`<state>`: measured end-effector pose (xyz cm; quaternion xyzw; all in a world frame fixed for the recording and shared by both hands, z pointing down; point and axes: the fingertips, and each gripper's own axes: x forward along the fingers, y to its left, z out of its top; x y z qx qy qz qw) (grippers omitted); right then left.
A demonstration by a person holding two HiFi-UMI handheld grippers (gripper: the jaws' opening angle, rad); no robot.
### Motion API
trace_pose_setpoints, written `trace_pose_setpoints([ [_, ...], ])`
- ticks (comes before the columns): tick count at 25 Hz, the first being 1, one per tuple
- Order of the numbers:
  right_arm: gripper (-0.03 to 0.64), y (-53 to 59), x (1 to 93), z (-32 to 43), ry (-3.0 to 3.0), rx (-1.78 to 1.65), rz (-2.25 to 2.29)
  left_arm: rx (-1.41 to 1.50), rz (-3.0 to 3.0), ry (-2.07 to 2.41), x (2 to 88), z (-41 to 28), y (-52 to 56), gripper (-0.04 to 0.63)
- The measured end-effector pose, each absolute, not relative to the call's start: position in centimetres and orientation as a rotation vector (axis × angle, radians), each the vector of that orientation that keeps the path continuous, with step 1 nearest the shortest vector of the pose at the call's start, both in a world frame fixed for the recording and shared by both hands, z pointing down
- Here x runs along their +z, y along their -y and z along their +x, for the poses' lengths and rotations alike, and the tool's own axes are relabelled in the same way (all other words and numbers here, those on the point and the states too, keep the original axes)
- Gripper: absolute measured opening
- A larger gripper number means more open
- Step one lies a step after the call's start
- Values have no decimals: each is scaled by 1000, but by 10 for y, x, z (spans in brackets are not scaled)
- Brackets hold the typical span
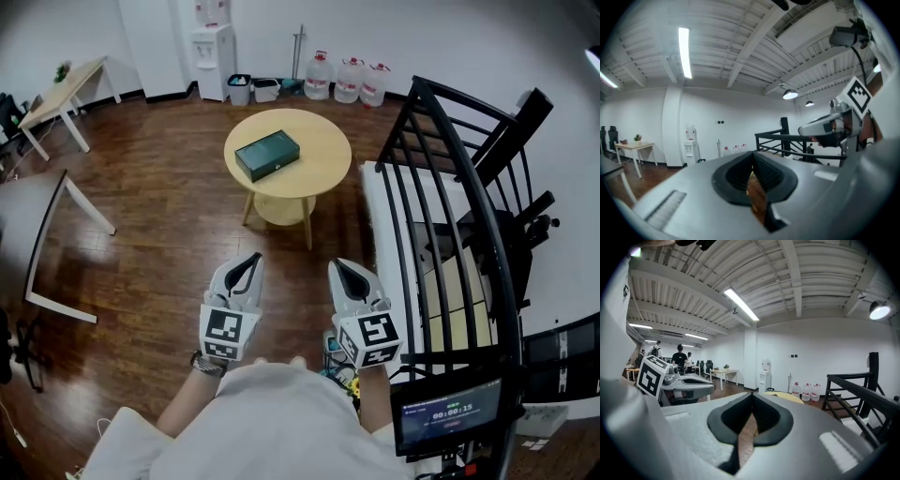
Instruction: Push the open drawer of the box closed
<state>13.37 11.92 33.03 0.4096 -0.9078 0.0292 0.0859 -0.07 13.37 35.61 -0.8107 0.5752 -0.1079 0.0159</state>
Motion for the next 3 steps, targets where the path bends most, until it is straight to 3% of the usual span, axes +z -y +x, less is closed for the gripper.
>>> trace_pose_setpoints([
  [3, 2, -118, 331, 133, 2707, 79, 1218, -333, -2527, -1789, 358, 1, -132, 6],
])
